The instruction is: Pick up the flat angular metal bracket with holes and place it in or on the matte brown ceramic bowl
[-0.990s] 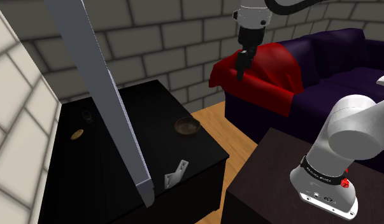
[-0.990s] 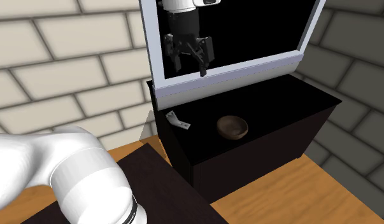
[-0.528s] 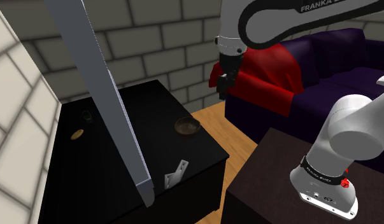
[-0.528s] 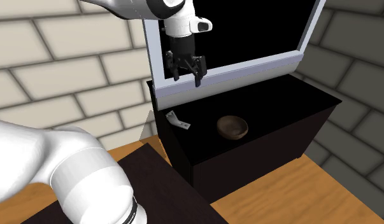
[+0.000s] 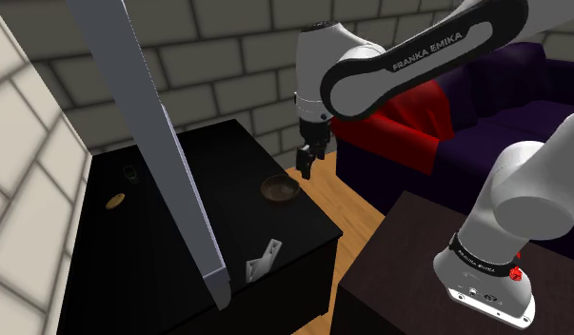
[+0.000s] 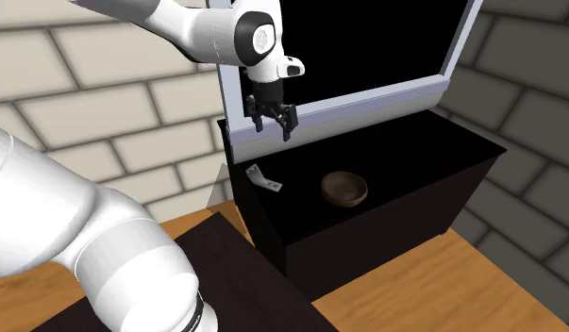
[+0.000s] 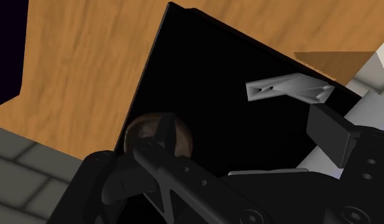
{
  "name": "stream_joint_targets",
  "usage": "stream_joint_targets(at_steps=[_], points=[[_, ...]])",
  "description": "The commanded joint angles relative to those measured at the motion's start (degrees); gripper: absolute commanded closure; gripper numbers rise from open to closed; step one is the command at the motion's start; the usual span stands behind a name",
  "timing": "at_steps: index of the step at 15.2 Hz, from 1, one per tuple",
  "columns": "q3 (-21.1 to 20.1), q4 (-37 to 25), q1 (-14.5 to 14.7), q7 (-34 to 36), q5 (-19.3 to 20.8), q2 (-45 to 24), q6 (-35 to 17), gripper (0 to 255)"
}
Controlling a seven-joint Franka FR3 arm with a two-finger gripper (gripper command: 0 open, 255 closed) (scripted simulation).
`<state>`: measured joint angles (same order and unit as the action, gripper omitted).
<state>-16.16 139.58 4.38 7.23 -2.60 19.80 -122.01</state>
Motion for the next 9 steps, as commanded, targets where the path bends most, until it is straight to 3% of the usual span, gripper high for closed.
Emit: stream_joint_targets(at_steps=[1,9], points=[[-1.4,-0.7,0.3,1.7,0.2,-3.7,-2.9,0],[-5.5,-6.4,1.3,9.8,5.2,-20.8,-13.0,0]])
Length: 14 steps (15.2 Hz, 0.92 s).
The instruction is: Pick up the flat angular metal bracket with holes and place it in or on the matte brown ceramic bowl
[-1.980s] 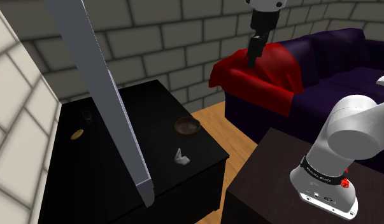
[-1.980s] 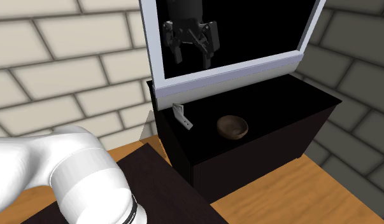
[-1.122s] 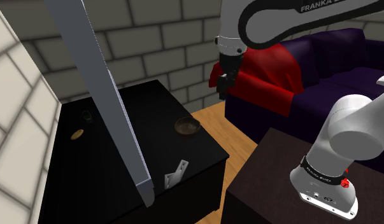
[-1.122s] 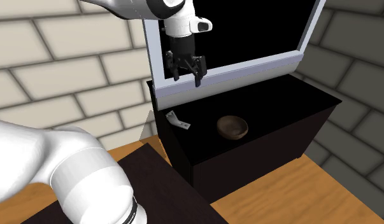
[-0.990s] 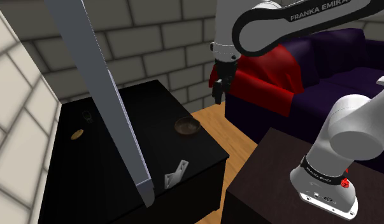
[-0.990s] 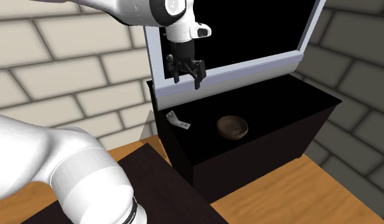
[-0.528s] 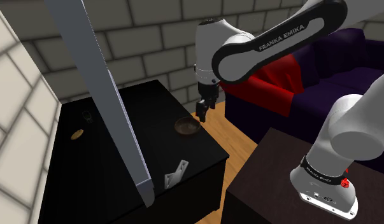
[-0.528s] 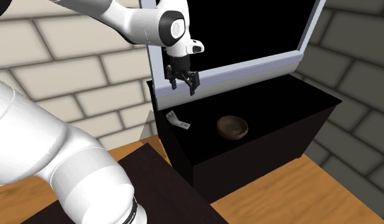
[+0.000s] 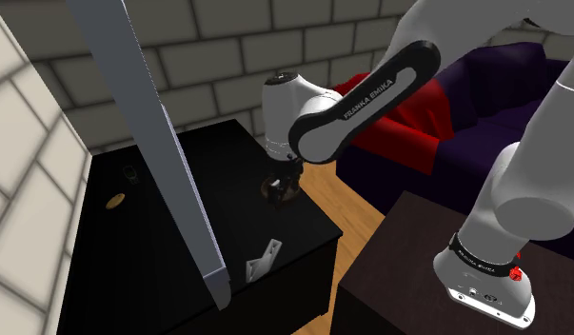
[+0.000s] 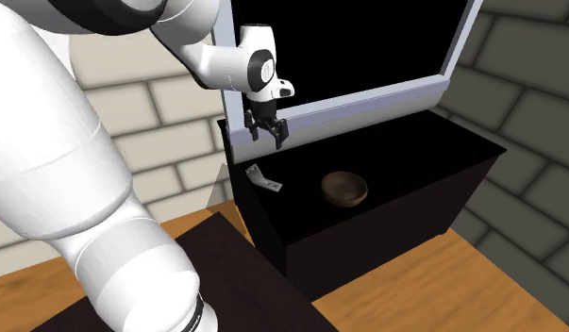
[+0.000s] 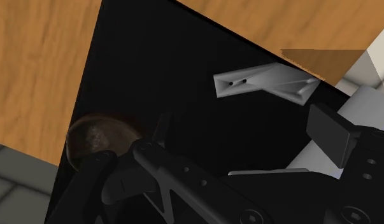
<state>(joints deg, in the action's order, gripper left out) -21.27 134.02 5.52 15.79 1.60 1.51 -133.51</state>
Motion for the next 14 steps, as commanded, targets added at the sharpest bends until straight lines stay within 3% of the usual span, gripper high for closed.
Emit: stream_joint_targets(at_steps=[1,7,14], points=[[-0.6,-1.9,0.5,2.3,2.0,-4.7,-2.5,0],[-0.4,-9.6,3.8,9.0,8.4,-18.3,-6.9,0],[1.1,-9.8,5.0,10.8,10.9,-22.6,-10.7,0]])
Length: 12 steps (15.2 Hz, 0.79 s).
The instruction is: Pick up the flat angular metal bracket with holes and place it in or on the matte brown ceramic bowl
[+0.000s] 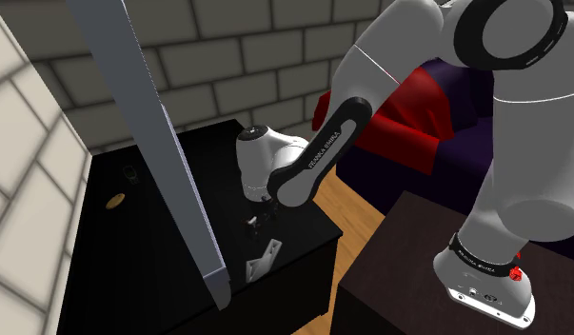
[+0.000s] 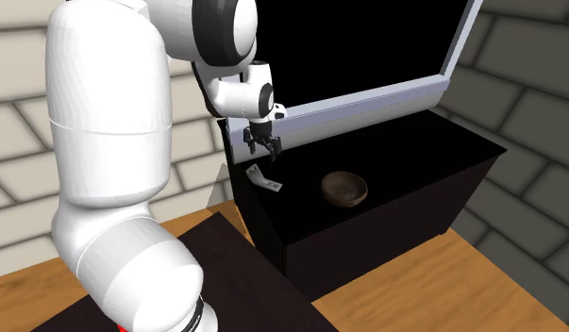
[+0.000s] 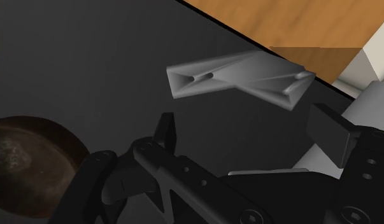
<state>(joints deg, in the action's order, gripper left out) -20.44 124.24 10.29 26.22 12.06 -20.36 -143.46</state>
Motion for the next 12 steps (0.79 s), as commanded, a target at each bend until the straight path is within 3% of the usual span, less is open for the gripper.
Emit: stream_joint_targets(at_steps=[1,9,10,12], points=[[0.6,0.0,0.5,0.8,1.1,-1.7,-1.6,0],[0.6,0.0,0.5,0.8,1.1,-1.7,-1.6,0],[0.6,0.0,0.5,0.8,1.1,-1.7,-1.6,255],[0.6,0.0,0.5,0.8,1.1,-1.7,-1.6,255]])
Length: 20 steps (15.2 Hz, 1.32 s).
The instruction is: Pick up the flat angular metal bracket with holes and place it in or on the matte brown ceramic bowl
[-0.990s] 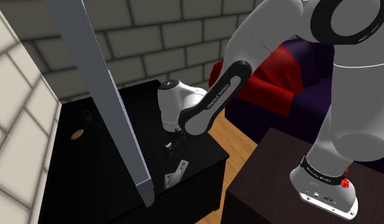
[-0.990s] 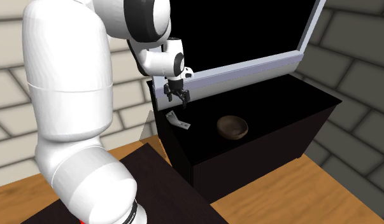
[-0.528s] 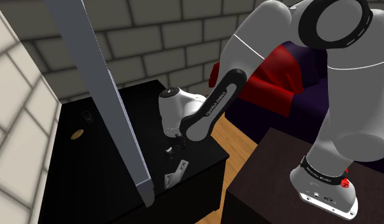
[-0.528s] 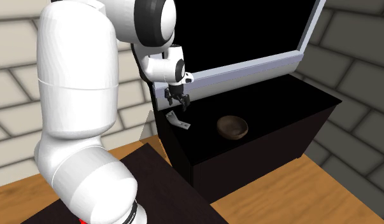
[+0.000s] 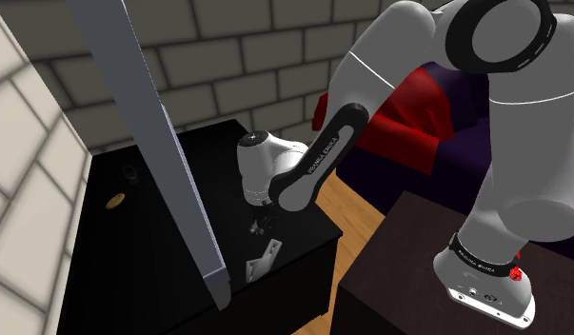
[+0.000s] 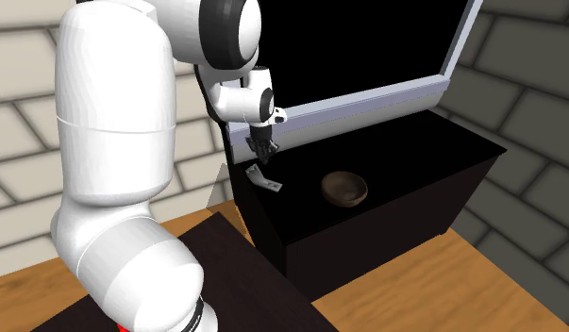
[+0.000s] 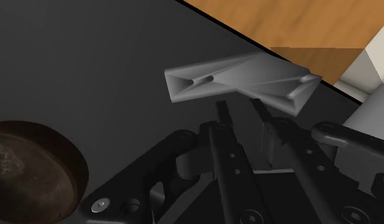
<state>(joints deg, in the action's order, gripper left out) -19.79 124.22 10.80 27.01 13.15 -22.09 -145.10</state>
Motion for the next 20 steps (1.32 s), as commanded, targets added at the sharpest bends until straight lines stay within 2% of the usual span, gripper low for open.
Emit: stream_joint_targets(at_steps=[1,7,8,12,13,14,15,17,18,20], points=[[0.0,0.0,0.0,0.0,0.0,0.0,0.0,255],[0.0,0.0,0.0,0.0,0.0,0.0,0.0,255],[0.0,0.0,0.0,0.0,0.0,0.0,0.0,0],[12.0,0.8,12.4,49.2,-6.3,-5.3,-9.3,0],[9.0,0.6,9.0,33.4,-4.5,-4.0,-7.0,0],[7.7,0.6,7.6,34.3,-3.2,-4.2,-6.9,0],[10.3,0.6,10.4,48.3,-4.6,-5.7,-9.3,0],[17.8,-0.1,18.9,74.1,-11.0,-9.0,-13.6,0],[19.1,-0.2,20.4,77.4,-12.5,-9.6,-14.1,0],[19.2,-0.8,20.6,77.2,-12.6,-11.2,-15.1,0]])
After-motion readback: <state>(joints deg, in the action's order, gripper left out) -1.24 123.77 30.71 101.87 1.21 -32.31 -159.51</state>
